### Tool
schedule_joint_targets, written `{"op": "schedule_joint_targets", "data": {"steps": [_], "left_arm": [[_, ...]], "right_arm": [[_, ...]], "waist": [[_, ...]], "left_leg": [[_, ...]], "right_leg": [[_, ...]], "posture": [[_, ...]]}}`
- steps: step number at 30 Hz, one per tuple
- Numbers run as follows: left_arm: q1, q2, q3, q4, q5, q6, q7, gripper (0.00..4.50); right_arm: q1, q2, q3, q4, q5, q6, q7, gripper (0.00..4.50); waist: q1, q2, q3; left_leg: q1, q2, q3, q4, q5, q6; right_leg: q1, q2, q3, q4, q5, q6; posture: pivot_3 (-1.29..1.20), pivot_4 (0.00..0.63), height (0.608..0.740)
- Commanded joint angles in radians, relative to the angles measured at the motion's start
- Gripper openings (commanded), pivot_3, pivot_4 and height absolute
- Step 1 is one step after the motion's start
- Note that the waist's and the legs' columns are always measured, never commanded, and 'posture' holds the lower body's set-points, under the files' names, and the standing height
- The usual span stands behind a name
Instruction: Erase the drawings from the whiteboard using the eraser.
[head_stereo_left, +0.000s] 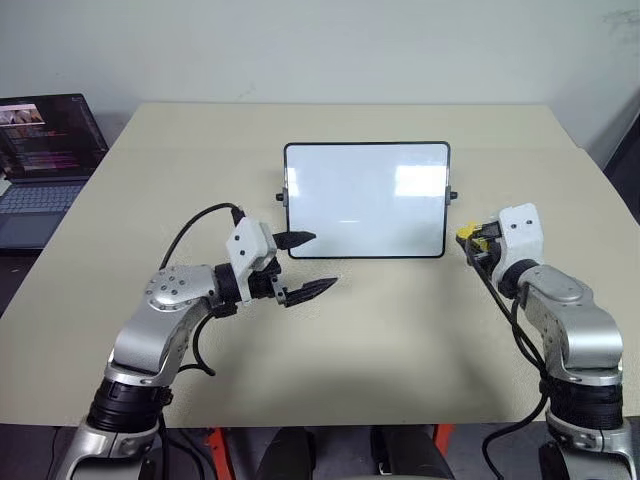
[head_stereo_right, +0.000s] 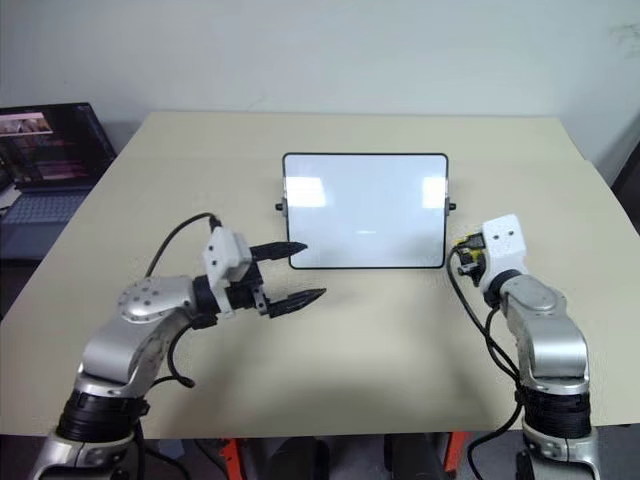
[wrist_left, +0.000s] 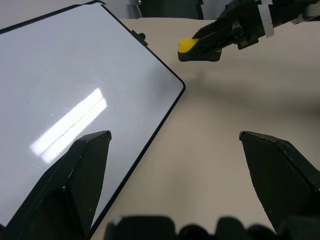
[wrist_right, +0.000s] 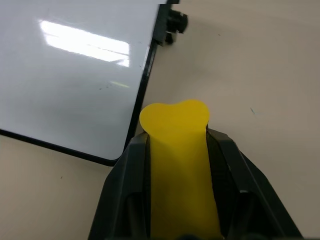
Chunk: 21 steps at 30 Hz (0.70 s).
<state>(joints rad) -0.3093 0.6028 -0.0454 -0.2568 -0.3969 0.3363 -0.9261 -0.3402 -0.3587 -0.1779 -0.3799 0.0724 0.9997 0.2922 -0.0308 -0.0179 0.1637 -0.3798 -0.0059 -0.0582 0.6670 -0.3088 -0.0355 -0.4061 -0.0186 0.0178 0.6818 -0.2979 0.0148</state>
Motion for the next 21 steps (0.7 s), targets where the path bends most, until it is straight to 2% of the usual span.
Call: {"op": "schedule_joint_targets", "data": {"steps": [1, 21], "left_arm": [[-0.016, -0.007, -0.006, -0.01, -0.001, -0.016, -0.007, 4.5], [0.022, -0.031, -0.056, -0.002, 0.007, -0.037, -0.057, 4.5]], "right_arm": [[-0.016, 0.014, -0.055, -0.039, 0.018, 0.039, -0.043, 1.23], [0.046, 0.08, -0.125, -0.003, 0.041, 0.076, -0.162, 1.23]], "waist": [[0.0, 0.0, 0.0], [0.0, 0.0, 0.0]], "left_leg": [[0.0, 0.0, 0.0, 0.0, 0.0, 0.0], [0.0, 0.0, 0.001, 0.001, 0.0, 0.0]], "right_leg": [[0.0, 0.0, 0.0, 0.0, 0.0, 0.0], [0.0, 0.0, 0.001, 0.001, 0.0, 0.0]], "posture": [[0.0, 0.15, 0.74], [0.0, 0.15, 0.74]]}}
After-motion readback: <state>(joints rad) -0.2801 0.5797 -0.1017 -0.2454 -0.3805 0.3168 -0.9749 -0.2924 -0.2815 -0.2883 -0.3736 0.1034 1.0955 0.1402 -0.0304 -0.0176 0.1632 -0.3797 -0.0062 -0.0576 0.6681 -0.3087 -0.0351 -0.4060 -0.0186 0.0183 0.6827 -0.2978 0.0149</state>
